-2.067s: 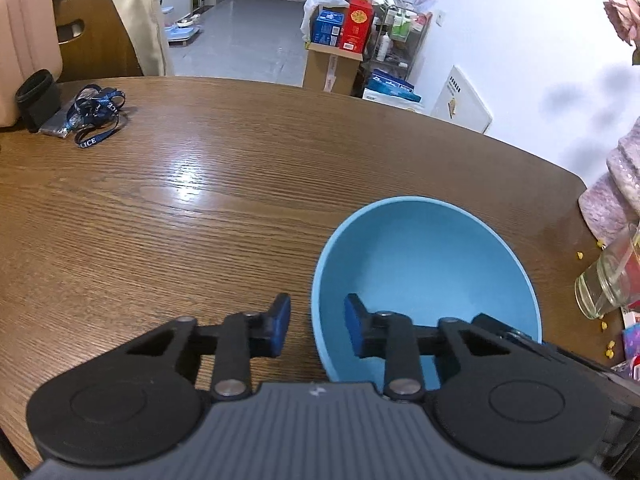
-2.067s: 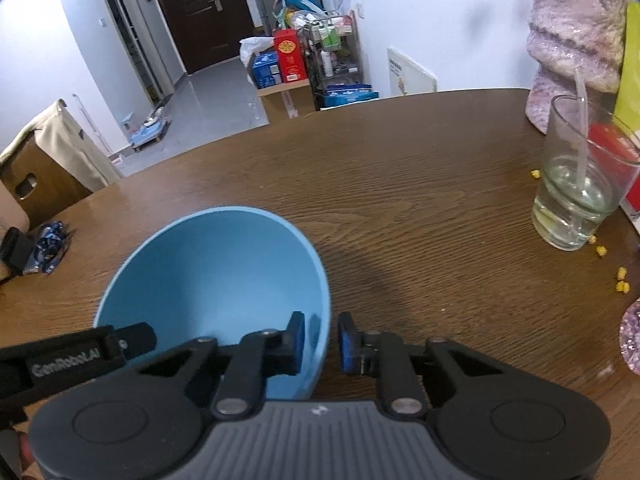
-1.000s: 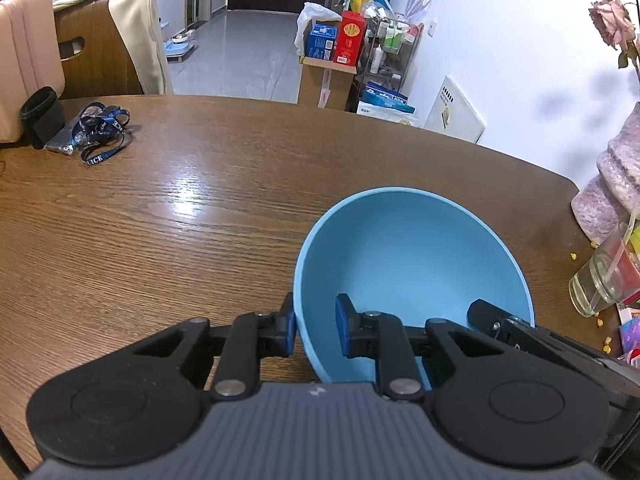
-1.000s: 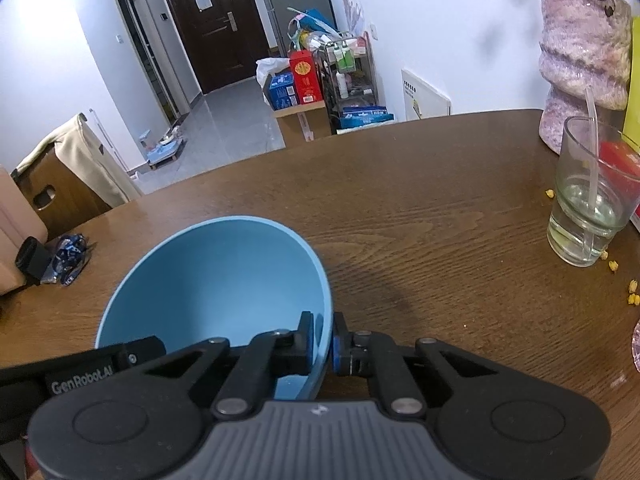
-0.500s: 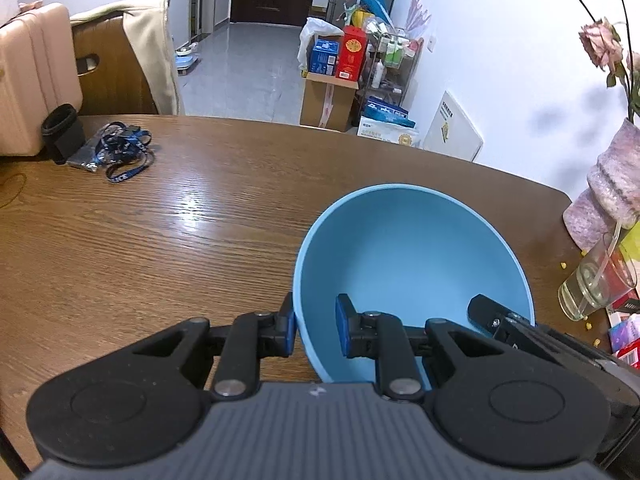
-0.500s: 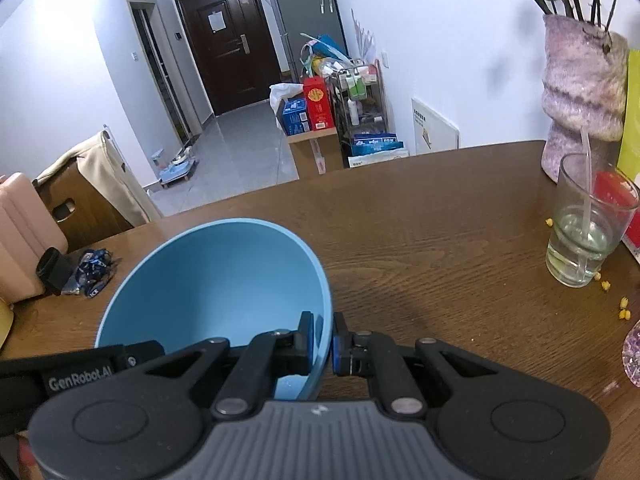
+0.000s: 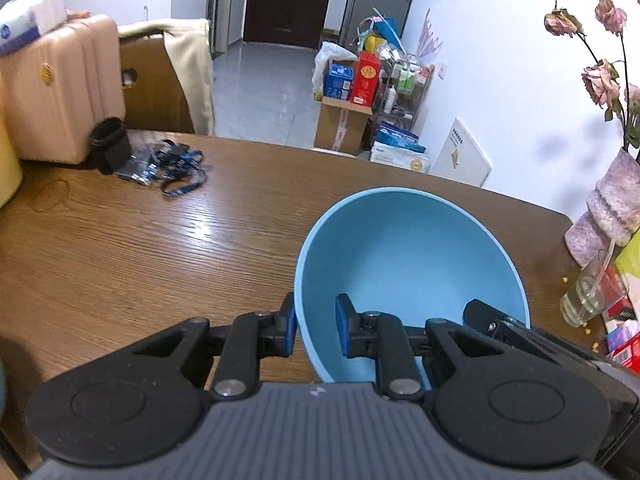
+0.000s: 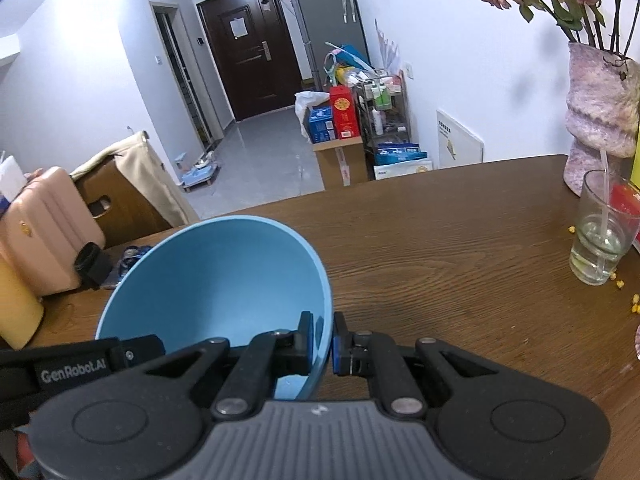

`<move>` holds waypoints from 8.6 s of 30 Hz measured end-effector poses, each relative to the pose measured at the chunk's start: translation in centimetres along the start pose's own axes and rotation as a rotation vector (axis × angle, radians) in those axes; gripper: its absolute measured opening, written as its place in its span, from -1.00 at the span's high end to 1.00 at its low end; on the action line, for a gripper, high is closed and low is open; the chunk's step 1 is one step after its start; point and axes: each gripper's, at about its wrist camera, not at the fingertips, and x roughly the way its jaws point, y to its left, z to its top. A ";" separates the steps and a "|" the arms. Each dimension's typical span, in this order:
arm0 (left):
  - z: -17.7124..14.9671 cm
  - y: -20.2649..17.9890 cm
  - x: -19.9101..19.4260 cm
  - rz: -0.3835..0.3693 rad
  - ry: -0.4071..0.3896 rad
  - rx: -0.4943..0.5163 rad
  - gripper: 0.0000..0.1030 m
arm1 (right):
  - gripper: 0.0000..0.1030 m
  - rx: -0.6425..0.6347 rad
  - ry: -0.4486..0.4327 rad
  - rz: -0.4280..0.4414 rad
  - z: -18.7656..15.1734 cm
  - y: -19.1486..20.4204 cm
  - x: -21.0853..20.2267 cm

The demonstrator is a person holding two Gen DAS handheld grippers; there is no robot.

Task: Organize plates and bowls

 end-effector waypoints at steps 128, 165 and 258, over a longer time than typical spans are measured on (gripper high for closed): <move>-7.9 35.8 -16.0 0.164 -0.210 -0.532 0.60 | 0.81 -0.423 0.072 0.235 -12.8 36.7 -5.5; -10.2 37.3 -12.7 0.194 -0.181 -0.488 0.59 | 0.81 -0.499 0.067 0.164 -16.7 38.4 -2.7; -7.2 42.4 -10.1 0.067 0.129 -0.406 -0.86 | -1.00 -0.174 0.201 0.131 -17.2 35.0 -4.5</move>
